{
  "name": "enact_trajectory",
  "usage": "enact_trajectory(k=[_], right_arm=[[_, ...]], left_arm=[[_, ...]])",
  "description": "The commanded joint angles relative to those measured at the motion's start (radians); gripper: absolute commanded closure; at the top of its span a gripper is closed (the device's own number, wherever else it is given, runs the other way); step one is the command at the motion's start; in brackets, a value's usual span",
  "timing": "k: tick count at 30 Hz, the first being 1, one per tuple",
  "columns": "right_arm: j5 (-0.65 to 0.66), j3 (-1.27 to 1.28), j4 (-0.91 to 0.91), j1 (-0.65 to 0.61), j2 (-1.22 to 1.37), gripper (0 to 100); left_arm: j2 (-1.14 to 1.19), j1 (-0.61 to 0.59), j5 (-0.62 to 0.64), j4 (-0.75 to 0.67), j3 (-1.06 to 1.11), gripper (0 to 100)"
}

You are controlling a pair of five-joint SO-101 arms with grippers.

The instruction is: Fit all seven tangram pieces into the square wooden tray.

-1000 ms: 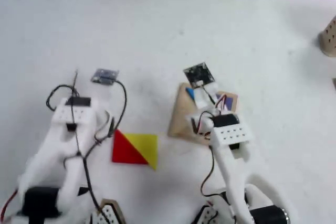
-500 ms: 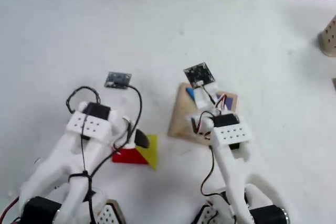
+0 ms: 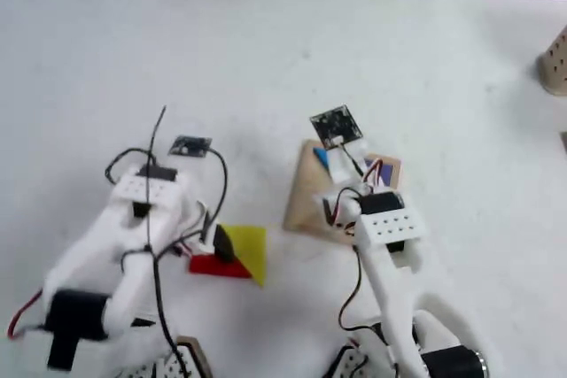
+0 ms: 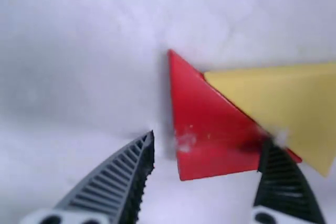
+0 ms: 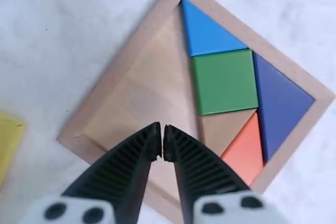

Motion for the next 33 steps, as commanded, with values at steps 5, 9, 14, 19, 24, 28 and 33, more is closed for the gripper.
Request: enact_trajectory(k=[5, 9, 14, 19, 24, 28, 33], right_arm=[[0.002, -0.005, -0.018, 0.012, -0.025, 98.1], [0.002, -0.005, -0.018, 0.013, -0.025, 98.1], [0.002, -0.005, -0.018, 0.013, -0.025, 98.1], [0.031, -0.005, -0.016, 0.013, -0.027, 98.1], [0.046, -0.005, -0.016, 0.013, -0.027, 98.1], [0.048, -0.005, -0.016, 0.013, -0.027, 98.1], [0.048, -0.005, -0.016, 0.013, -0.027, 98.1]], left_arm=[[0.168, -0.019, -0.018, 0.035, -0.049, 71], [0.165, -0.018, -0.018, 0.038, -0.048, 71], [0.171, -0.012, -0.014, 0.038, -0.052, 71], [0.171, -0.010, -0.138, 0.081, -0.048, 69], [0.127, -0.016, -0.209, 0.057, -0.011, 63], [-0.084, -0.021, -0.245, 0.052, 0.052, 66], [-0.289, 0.025, -0.245, 0.060, 0.146, 67]])
